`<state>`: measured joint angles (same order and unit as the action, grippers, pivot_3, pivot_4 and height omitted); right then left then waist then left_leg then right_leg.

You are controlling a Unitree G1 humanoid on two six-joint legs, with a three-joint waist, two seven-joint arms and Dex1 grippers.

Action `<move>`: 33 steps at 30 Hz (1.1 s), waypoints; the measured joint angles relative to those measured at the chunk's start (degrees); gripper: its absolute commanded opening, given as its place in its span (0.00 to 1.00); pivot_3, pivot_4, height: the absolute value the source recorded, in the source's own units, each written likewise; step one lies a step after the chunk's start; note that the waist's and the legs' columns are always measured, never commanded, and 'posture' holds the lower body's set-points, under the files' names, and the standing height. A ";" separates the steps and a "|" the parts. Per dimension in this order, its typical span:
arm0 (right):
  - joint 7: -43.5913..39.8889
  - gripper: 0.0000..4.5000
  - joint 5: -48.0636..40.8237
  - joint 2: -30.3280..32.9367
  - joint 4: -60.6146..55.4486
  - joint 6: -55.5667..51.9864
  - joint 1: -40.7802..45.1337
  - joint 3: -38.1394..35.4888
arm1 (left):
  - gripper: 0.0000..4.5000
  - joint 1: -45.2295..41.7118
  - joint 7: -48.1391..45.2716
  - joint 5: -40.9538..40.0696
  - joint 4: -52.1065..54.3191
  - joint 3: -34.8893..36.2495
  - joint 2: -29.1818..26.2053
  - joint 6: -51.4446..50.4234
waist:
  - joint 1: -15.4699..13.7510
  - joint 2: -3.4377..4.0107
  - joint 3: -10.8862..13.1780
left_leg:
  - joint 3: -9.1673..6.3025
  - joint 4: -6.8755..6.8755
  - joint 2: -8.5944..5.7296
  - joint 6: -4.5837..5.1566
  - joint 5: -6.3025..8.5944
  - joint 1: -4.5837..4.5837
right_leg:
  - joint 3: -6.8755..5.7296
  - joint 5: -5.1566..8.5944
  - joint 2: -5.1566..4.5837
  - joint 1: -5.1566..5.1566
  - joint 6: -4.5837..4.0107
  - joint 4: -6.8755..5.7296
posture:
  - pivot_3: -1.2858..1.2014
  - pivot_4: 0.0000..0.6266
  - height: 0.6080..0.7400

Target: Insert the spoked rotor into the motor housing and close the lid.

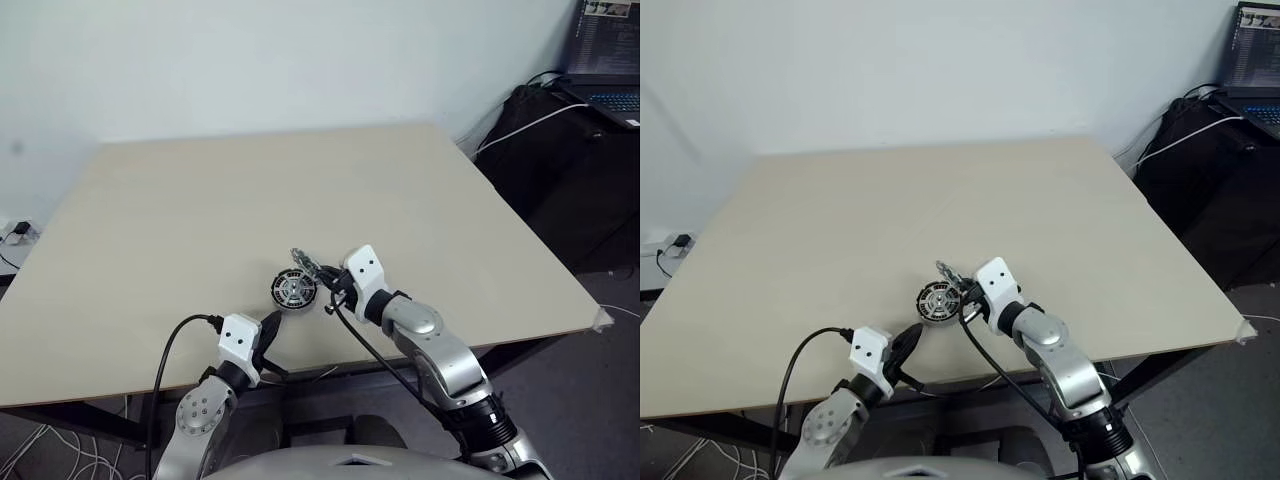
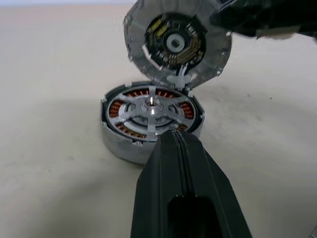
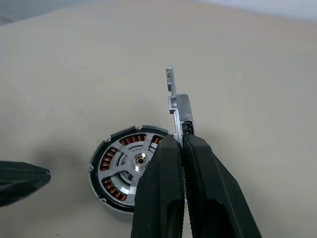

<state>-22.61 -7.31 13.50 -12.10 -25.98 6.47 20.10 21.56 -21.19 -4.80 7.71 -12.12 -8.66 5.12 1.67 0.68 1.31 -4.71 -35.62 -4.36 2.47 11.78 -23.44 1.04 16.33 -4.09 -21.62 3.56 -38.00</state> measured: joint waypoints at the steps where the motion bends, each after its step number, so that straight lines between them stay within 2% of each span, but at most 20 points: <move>1: -0.42 0.00 0.83 0.01 0.39 0.63 0.38 0.62 | 0.00 0.15 0.13 0.13 0.82 -0.27 0.02 -0.40 | 0.00 -0.01 0.00 | 0.00 -0.01 0.00 0.00 0.00 0.01 | 0.00 0.00 0.00 0.01 0.01 0.00 | 0.52 0.00 1.00; 8: -2.70 0.00 5.87 0.00 3.82 6.44 1.20 3.12 | 0.00 0.19 1.69 0.41 5.55 -1.50 0.13 -4.00 | -0.09 -0.07 -0.04 | -0.01 0.00 0.00 0.00 0.00 0.10 | -0.01 0.01 0.03 0.08 0.02 -0.02 | 0.52 0.00 1.00; 13: -3.78 0.00 7.21 0.01 6.78 12.93 0.04 3.06 | 0.00 -0.51 2.45 0.35 7.10 -1.71 0.14 -7.11 | -0.09 -0.10 -0.02 | -0.02 0.00 0.00 -0.01 0.00 0.26 | -0.02 0.02 0.07 0.22 0.03 -0.04 | 0.52 0.00 1.00; 18: -4.78 0.00 7.27 -0.21 8.16 14.59 0.05 2.73 | 0.00 -1.49 2.41 0.19 7.98 -1.71 0.05 -8.79 | -0.08 -0.13 -0.01 | -0.03 0.03 0.01 -0.02 0.01 0.44 | 0.02 0.03 0.09 0.38 0.01 -0.05 | 0.52 0.00 1.00; 19: -5.20 0.13 7.18 -0.42 8.59 14.77 0.15 2.64 | 0.00 -1.79 2.38 0.14 8.00 -1.70 0.03 -8.87 | -0.08 -0.14 0.00 | -0.03 0.05 0.02 -0.02 0.01 0.50 | 0.04 0.04 0.09 0.43 0.00 -0.05 | 0.52 0.00 1.00; 23: -8.33 0.40 7.01 -2.32 11.62 14.40 -0.19 6.35 | 0.00 -2.23 2.17 -0.20 7.97 -1.46 -0.03 -8.75 | -0.69 -0.09 0.14 | -0.10 0.05 0.00 -0.03 0.00 0.48 | 0.02 0.07 0.07 0.44 -0.05 -0.04 | 0.52 0.00 1.00; 30: -9.77 0.91 6.96 -2.70 12.24 14.37 0.18 6.56 | 0.00 -2.31 1.45 -0.88 7.19 -0.34 -0.56 -8.52 | -1.84 -0.27 0.36 | -0.09 0.03 -0.08 -0.03 0.00 0.46 | 0.01 0.05 0.01 0.46 -0.03 0.01 | 0.52 0.00 1.00; 33: -9.94 0.91 6.65 -2.93 12.81 14.27 0.17 6.34 | 0.00 -2.30 1.37 -0.89 7.08 -0.42 -0.49 -8.46 | -1.92 -0.29 0.40 | -0.09 0.04 -0.08 -0.03 0.00 0.46 | 0.02 0.06 0.01 0.46 -0.03 0.00 | 0.52 0.00 1.00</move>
<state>-32.56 -0.66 10.57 0.71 -11.71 6.64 26.44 19.26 -19.82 -5.68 14.78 -12.55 -9.15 -3.35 -0.25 0.39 1.72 -4.80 -35.58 -4.44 2.44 11.78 -22.99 1.06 16.38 -4.08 -21.16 3.53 -37.99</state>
